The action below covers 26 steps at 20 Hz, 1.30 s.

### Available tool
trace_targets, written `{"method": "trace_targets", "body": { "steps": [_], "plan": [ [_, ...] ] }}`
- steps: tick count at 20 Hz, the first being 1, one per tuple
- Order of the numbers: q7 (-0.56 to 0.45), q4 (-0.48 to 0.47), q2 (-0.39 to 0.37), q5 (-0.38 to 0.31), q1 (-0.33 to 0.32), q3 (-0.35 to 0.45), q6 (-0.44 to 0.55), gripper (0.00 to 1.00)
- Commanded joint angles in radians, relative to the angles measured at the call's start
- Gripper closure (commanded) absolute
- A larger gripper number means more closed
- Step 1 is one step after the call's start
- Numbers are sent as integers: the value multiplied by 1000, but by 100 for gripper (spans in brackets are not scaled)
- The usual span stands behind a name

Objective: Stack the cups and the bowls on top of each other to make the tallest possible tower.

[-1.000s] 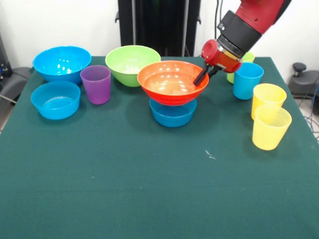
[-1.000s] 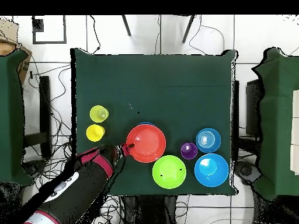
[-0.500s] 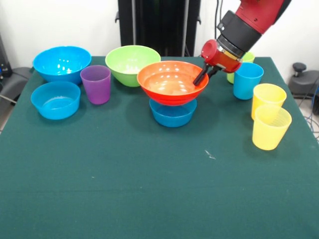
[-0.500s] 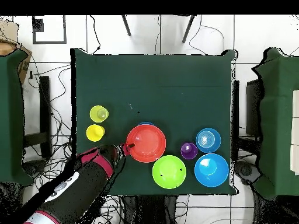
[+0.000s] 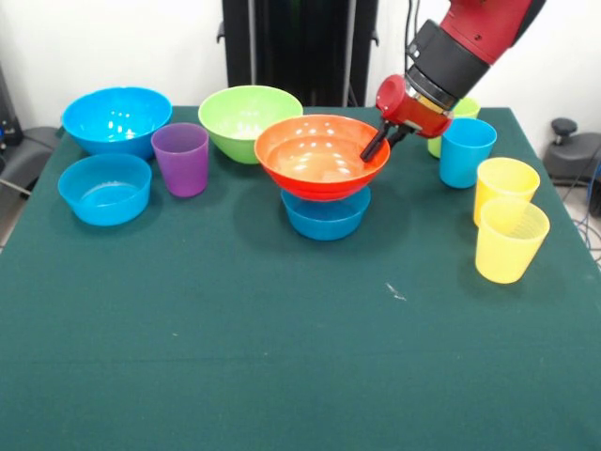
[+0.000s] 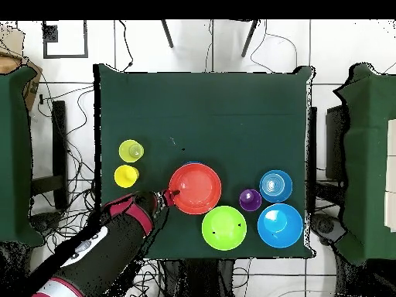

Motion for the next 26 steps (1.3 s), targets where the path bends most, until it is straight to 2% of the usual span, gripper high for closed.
{"method": "trace_targets", "body": {
  "steps": [1,26],
  "plan": [
    [144,-30,18,21,-48,143,-26,100],
    [155,-39,32,23,-35,125,-8,100]
  ]
}}
